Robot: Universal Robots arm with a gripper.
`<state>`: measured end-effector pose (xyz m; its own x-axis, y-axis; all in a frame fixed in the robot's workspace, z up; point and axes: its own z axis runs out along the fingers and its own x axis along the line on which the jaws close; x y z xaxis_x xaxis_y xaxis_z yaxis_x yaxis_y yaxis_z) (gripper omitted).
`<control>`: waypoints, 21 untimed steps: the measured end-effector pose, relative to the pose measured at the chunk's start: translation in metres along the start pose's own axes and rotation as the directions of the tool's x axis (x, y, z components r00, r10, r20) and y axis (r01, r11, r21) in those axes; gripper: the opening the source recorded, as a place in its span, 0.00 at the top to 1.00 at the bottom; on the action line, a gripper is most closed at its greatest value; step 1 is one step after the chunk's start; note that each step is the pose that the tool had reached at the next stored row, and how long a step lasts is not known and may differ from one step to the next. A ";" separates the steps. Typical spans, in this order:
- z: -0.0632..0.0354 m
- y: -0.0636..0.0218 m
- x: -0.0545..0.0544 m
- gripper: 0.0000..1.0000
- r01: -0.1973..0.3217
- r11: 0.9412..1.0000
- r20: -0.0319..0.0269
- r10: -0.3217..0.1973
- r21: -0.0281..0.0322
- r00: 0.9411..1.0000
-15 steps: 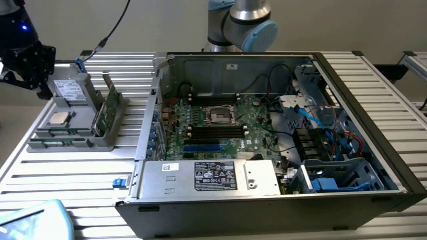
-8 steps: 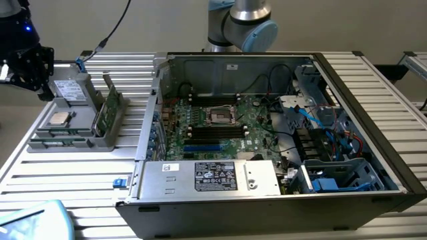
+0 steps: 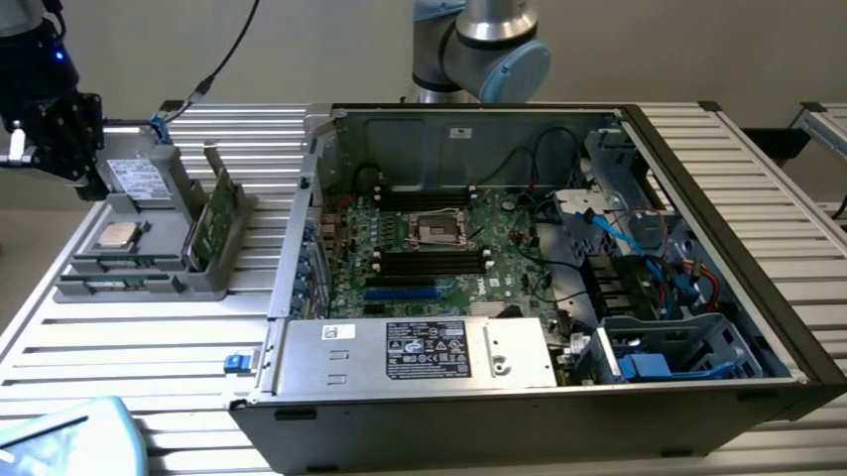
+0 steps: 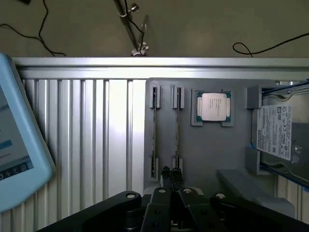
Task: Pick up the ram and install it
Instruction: 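Pick up the ram and move it above insertion slot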
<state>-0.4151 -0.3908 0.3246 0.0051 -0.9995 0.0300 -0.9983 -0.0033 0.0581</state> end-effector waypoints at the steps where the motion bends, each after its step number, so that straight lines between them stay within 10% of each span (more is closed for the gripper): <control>1: 0.0000 0.0000 0.000 0.89 0.000 1.000 0.000 0.000 0.000 1.000; 8: 0.0000 0.0000 0.000 0.88 0.000 1.000 0.000 0.000 0.000 1.000; 13: 0.0000 0.0000 0.000 0.63 0.000 1.000 0.000 0.000 0.000 1.000; 21: 0.0074 0.0112 0.001 0.63 0.013 1.000 -0.001 -0.013 0.000 1.000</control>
<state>-0.4267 -0.3923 0.3179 0.0177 -0.9994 0.0300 -0.9982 -0.0159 0.0583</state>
